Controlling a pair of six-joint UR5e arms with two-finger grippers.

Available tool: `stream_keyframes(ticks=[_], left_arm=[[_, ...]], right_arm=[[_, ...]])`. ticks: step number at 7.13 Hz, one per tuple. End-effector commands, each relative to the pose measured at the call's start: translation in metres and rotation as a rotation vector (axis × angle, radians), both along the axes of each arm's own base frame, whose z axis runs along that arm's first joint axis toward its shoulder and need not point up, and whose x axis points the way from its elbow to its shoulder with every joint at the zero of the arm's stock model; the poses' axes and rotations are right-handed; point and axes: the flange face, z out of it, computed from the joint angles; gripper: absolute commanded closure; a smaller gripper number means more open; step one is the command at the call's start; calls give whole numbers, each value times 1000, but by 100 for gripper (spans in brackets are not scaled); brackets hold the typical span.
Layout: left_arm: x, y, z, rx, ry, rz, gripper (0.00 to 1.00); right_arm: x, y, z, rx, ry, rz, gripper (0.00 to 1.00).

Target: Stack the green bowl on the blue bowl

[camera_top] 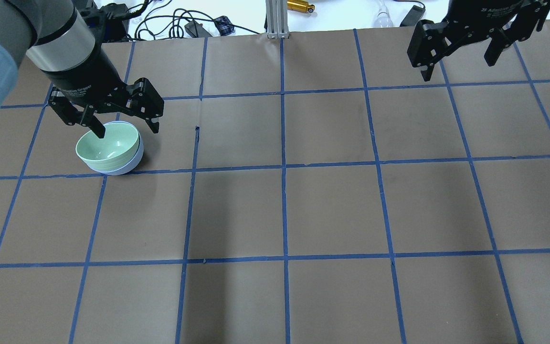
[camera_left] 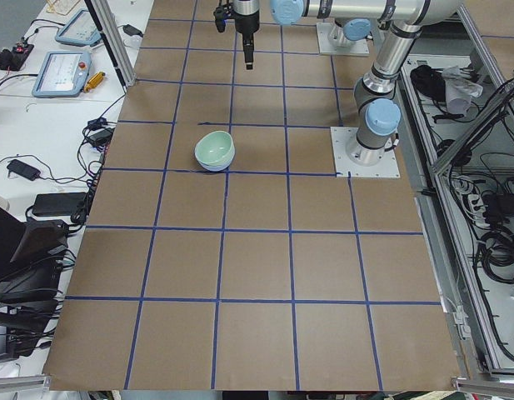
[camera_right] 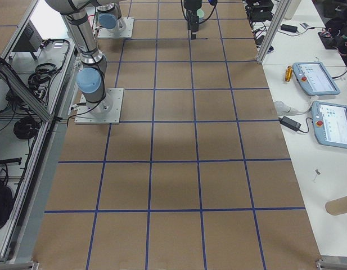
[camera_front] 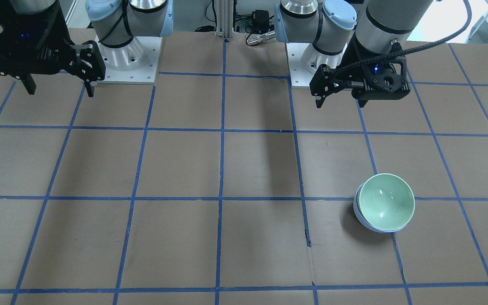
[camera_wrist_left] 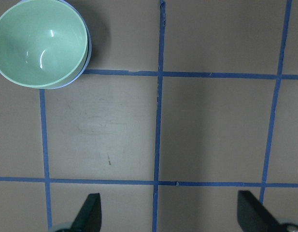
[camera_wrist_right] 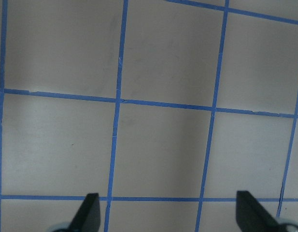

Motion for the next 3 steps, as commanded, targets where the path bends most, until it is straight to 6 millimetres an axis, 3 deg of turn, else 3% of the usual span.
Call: stream_keyframes(ticks=[1,3], left_arm=[[-1,0,0,-2,2,-1,0],[-1,1,1,-3,2,-1,0]], right_arm=[[0,0,0,0,0,0,0],[1,0,0,0,0,1,0]])
